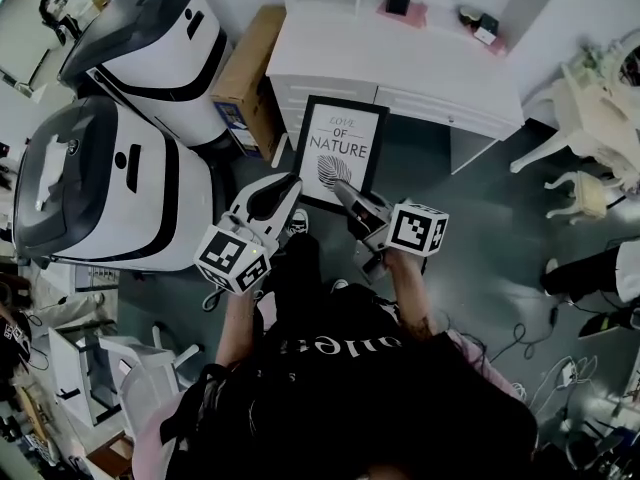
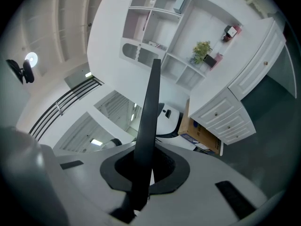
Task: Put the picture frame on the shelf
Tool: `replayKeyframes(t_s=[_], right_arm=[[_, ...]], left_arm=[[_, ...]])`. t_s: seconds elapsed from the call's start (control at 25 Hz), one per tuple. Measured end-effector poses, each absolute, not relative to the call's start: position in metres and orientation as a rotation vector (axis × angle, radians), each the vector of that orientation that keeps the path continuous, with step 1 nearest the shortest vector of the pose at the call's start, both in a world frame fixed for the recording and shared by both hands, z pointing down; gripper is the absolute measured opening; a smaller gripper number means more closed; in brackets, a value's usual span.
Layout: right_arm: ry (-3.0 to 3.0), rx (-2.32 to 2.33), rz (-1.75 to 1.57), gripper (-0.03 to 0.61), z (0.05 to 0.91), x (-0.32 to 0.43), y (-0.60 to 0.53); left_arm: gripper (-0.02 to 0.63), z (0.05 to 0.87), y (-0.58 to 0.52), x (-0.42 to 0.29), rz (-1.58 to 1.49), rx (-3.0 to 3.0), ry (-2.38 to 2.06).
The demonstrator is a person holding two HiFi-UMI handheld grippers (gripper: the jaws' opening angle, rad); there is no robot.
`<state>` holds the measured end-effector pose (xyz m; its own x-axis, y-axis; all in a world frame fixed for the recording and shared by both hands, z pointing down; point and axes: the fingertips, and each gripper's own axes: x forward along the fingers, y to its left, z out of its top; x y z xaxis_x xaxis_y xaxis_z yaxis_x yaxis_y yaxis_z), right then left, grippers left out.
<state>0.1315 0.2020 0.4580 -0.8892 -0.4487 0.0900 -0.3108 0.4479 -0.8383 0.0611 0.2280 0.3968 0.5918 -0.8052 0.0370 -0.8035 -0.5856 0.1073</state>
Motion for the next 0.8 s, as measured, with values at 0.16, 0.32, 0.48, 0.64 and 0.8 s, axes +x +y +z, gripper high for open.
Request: replayKeyframes(t_s=[0.16, 0.32, 0.48, 0.64, 0.8], right_arm=[[2.550, -0.701, -1.430, 0.055, 0.462, 0.117, 0.168], [2.539, -0.719, -1.431, 0.055, 0.459, 0.092, 0.120], [2.506, -0.748, -1.463, 0.055, 0.461, 0.063, 0.076], [2.480, -0.730, -1.453, 0.055, 0.453, 0.031, 0.040], [2.471, -0.738, -1.445, 0.055, 0.450, -0.007, -0.005]], left_arm=[[0.049, 0.403, 0.193, 0.046, -0.042, 2.702, -1.340], [0.049, 0.403, 0.141, 0.024, -0.045, 2.719, -1.294], [0.049, 0.394, 0.095, -0.005, -0.058, 2.748, -1.254], [0.049, 0.388, 0.058, -0.031, -0.074, 2.769, -1.217], [0.049, 0.387, 0.012, -0.068, -0.077, 2.789, -1.177]])
